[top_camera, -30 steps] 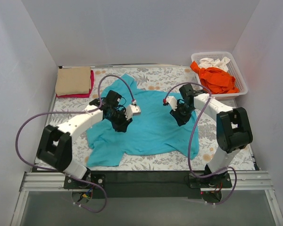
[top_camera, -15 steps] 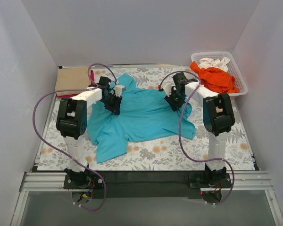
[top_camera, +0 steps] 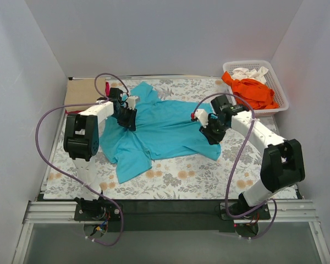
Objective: Fold and stack the t-shirts
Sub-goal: Flatten the tshirt out
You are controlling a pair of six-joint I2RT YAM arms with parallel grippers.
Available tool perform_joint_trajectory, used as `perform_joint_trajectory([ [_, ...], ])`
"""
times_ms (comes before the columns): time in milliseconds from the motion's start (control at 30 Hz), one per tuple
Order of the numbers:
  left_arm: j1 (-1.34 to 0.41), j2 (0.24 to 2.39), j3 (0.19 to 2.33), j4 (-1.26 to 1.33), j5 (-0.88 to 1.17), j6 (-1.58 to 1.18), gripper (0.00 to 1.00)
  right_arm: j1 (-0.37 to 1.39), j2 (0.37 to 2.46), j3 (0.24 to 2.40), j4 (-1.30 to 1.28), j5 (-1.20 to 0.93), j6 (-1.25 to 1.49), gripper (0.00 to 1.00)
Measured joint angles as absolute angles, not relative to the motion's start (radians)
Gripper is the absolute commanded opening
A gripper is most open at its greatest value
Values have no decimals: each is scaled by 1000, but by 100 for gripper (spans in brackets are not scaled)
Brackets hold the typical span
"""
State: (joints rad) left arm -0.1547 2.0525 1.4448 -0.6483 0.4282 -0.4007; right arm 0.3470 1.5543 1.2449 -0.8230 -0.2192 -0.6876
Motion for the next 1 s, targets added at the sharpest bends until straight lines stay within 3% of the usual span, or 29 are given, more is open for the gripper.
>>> perform_joint_trajectory([
  [200, -155, 2040, 1427, -650, 430, -396, 21, 382, 1573, 1011, -828, -210, -607, 34],
  [500, -155, 2032, 1411, -637, 429, -385, 21, 381, 1593, 914, -669, -171, -550, 32],
  [567, -154, 2029, 1406, -632, 429, -384, 21, 381, 1588, 906, -655, -163, -544, 25],
  [667, -155, 2026, 1401, -626, 428, -381, 21, 381, 1573, 887, -624, -139, -550, 2],
  [1000, -155, 2026, 1404, -629, 416, -377, 21, 378, 1371, 769, -688, -128, -661, 1],
])
